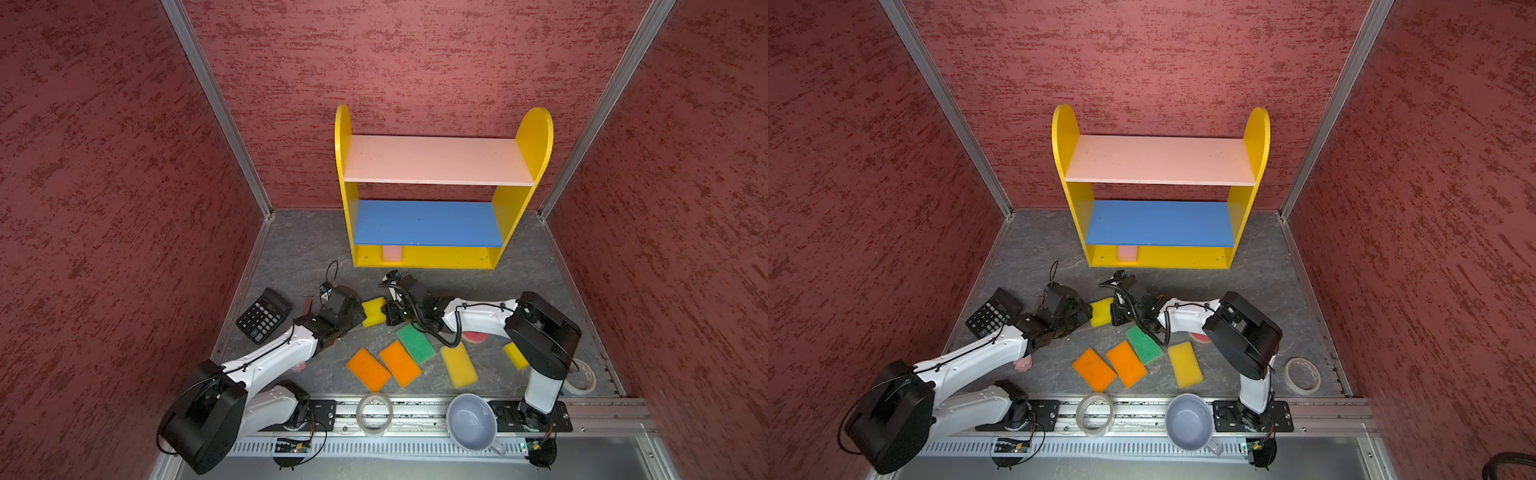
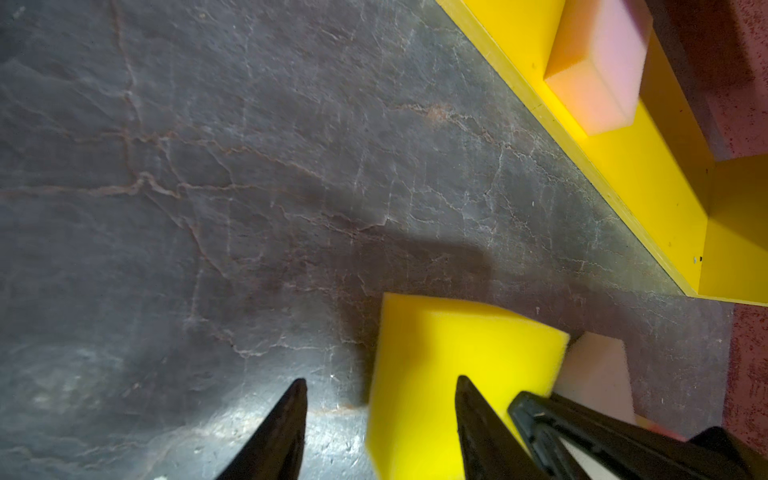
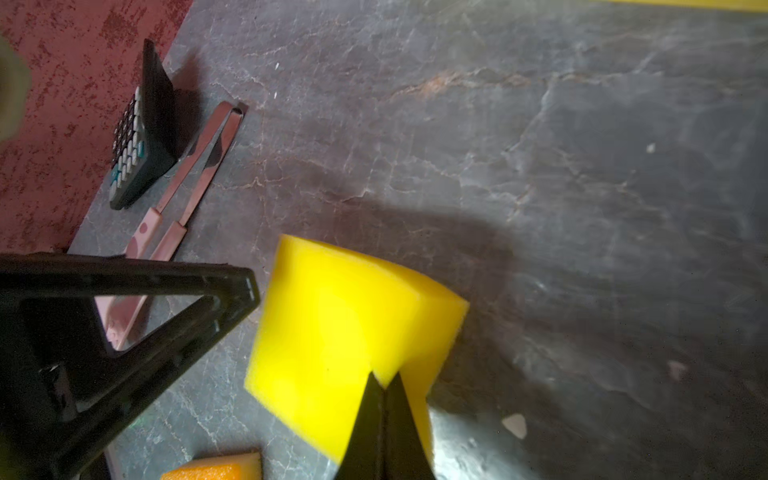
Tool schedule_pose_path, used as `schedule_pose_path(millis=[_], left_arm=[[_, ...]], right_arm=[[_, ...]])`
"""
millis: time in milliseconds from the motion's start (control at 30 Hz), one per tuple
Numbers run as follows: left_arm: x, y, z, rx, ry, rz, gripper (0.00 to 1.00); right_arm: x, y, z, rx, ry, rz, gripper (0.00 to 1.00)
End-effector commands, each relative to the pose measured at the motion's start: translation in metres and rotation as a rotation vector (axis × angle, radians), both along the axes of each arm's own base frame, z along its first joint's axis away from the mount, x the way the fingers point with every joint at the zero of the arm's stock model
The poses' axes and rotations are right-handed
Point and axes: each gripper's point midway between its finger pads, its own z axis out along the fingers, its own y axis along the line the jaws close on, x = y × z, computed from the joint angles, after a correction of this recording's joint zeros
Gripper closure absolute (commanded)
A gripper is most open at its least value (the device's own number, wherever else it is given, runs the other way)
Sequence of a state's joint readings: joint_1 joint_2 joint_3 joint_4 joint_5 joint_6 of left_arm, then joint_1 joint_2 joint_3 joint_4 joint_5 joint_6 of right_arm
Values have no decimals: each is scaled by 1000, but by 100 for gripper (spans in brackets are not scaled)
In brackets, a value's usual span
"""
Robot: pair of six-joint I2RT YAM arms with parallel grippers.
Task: Place and organize the cleaning sponges onto the shelf
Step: 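Lower the right gripper over the yellow sponge and close on it, then lift the yellow sponge with the right gripper and carry it to the shelf bottom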
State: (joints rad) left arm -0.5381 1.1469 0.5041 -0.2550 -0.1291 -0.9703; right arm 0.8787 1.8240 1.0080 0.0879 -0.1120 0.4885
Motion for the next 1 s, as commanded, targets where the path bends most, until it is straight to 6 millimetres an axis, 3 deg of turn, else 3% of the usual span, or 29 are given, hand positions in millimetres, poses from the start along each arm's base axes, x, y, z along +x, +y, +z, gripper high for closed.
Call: schedule_pose_path(millis=[0,233,300,433,633,767,833,900,933,967], left_arm=[[-1,6,4,16,-11,-4,42],[-2,20,4,17,-13,26,38],[-2,22,4,20,-13,30,38],[1,25,4,24,-15,40,34],[9,21,3,16,-12,31,30],[24,15,5,23,-25,7,31],[36,10,8,24,-32,-15,40],[49,5,10,25,-31,-30,52],[56,3,10,27,-30,-33,58],[63,1,12,25,-35,-36,63]], right_arm=[[21,-13,21,-15,-72,-44,100],[15,-8,10,-64,-72,62,95],[13,-4,7,-63,-68,90,89],[14,-7,7,-79,-81,90,62],[11,-20,15,-87,-99,55,55],[-1,-28,23,-74,-74,60,60],[-9,-29,27,-49,-50,65,67],[-20,-29,28,-12,-15,76,86],[-26,-27,26,-2,4,83,100],[-33,-25,24,2,21,90,100]])
